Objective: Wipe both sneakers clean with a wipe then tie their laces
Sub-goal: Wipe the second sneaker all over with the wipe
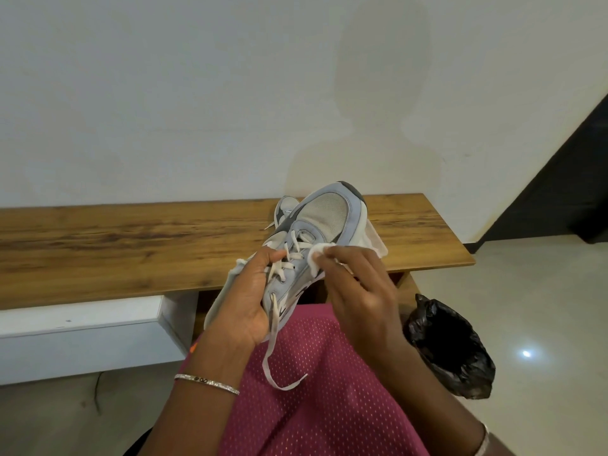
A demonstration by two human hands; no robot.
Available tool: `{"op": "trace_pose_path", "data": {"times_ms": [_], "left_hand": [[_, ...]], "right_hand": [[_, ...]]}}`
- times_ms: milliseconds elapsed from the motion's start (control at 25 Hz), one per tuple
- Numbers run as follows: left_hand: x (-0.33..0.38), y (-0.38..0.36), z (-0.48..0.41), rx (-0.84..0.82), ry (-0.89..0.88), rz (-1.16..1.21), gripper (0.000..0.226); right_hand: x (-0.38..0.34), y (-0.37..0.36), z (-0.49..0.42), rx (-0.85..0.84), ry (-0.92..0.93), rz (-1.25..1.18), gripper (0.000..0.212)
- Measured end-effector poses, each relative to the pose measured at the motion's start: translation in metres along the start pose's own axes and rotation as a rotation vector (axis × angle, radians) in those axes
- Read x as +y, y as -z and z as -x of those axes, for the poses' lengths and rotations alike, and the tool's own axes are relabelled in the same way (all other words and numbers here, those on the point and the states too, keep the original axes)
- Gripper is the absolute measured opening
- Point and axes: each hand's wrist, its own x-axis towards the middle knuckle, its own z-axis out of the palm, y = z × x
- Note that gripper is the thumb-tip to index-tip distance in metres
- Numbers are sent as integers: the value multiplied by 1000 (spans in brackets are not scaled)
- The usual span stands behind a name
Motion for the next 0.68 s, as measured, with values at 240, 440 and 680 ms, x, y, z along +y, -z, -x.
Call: {"op": "trace_pose_path", "data": {"times_ms": [240, 440, 680], "left_hand": [[-1, -3, 0, 15, -10, 24, 23], [-4, -1, -1, 18, 12, -17, 27], [-4, -3, -1, 19, 4, -18, 21]], "right_hand": [[40, 16, -37, 166, -174, 28, 13], [10, 5, -8, 45, -83, 19, 16], [33, 14, -24, 85, -114, 74, 14]]}}
